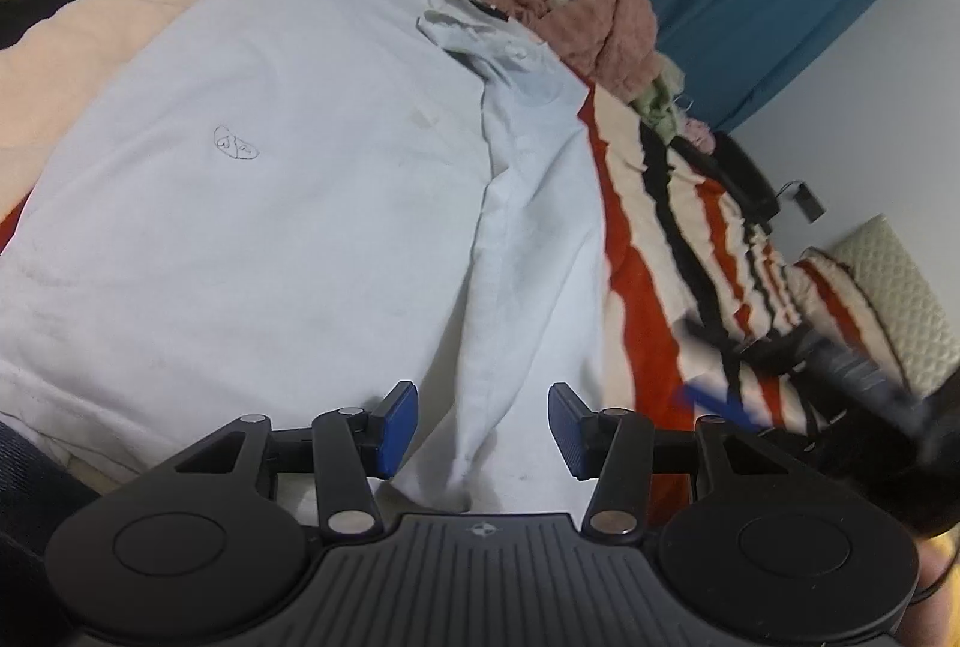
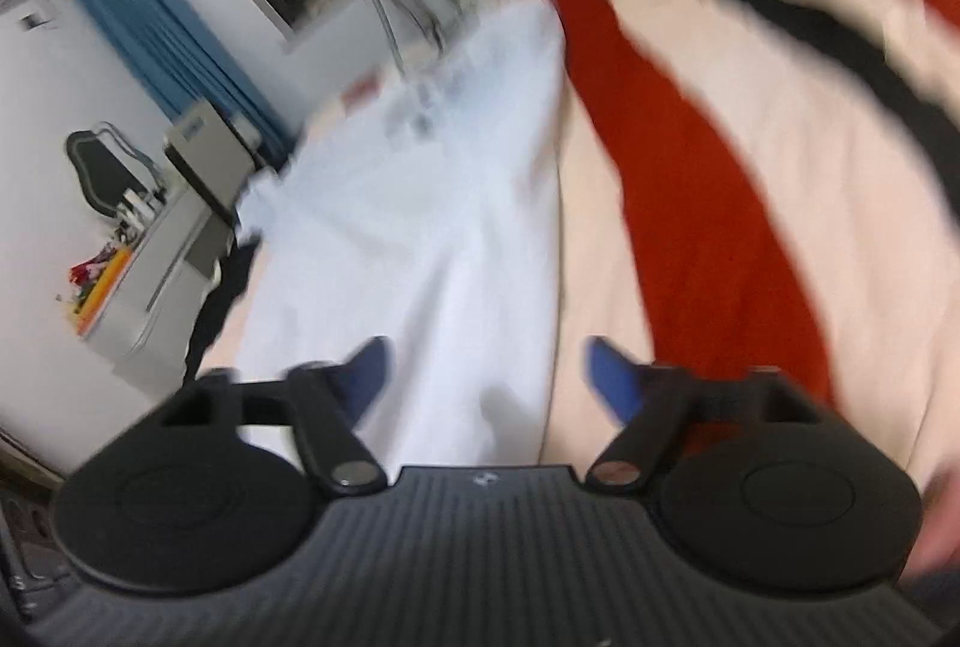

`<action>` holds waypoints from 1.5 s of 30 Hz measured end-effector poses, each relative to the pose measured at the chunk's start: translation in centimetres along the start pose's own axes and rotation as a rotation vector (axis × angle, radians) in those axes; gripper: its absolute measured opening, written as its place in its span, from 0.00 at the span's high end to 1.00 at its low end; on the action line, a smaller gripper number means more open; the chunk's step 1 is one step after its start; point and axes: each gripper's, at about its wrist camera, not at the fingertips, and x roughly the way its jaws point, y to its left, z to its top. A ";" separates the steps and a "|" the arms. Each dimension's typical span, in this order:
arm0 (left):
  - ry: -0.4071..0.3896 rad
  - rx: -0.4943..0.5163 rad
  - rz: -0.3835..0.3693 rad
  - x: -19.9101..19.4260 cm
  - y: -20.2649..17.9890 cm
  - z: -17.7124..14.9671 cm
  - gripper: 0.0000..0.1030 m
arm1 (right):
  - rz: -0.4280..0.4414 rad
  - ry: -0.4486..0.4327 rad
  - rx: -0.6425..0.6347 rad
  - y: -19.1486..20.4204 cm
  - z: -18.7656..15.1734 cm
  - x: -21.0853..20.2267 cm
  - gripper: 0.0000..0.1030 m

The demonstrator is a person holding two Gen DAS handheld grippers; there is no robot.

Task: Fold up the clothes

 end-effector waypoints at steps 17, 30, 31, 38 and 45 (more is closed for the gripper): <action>0.133 0.003 -0.011 1.4 -0.6 -0.1 0.98 | -0.153 0.222 -0.116 3.3 -2.3 0.0 0.97; 0.069 0.319 0.053 -0.5 -5.6 2.8 0.27 | -0.150 0.031 -0.231 4.6 1.2 -2.8 0.32; 0.043 0.352 0.064 -0.7 -6.0 3.7 0.20 | -0.138 -0.008 -0.260 5.0 1.8 -2.9 0.33; -0.108 0.452 0.121 1.8 -7.0 9.9 0.13 | -0.077 -0.114 -0.368 7.8 9.5 2.3 0.36; -0.222 0.450 0.179 4.5 -3.3 11.3 0.13 | -0.010 -0.130 -0.434 11.4 18.1 15.2 0.49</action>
